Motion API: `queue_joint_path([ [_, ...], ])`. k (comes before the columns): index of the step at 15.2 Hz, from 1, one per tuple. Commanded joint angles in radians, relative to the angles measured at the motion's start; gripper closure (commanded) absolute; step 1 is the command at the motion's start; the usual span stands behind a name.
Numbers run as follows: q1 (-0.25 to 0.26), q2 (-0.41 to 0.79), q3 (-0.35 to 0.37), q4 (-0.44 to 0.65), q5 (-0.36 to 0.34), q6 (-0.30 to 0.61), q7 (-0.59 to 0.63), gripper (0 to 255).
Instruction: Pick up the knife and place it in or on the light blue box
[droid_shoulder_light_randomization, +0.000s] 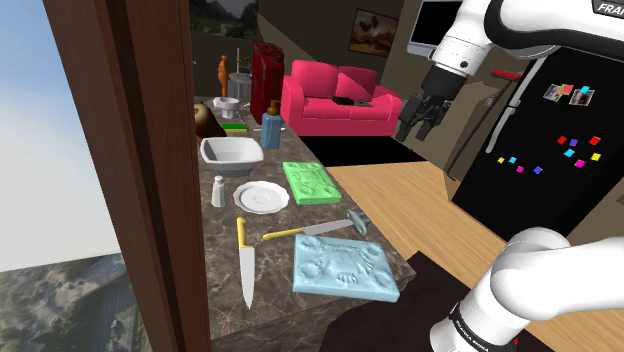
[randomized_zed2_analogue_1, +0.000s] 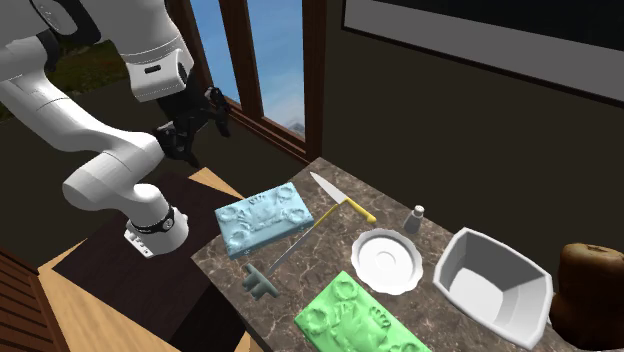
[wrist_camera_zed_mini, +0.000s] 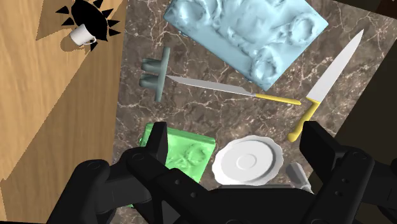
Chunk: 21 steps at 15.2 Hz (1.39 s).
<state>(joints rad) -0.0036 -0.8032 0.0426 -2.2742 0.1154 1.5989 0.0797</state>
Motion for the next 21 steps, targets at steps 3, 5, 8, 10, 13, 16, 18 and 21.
queue_joint_path([
  [3,0.008,0.024,0.026,-0.034,0.017,0.059,0.019,0],
  [5,0.015,0.054,0.053,-0.062,0.034,0.118,0.038,0],
  [8,0.027,0.108,0.093,-0.096,0.058,0.209,0.065,0],
  [10,0.035,0.151,0.120,-0.111,0.072,0.269,0.083,0],
  [13,0.045,0.225,0.161,-0.125,0.089,0.360,0.111,0],
  [16,0.053,0.309,0.202,-0.127,0.100,0.449,0.140,0],
  [18,0.058,0.371,0.229,-0.121,0.103,0.508,0.161,0],
  [21,0.061,0.471,0.269,-0.103,0.098,0.592,0.196,0],
])
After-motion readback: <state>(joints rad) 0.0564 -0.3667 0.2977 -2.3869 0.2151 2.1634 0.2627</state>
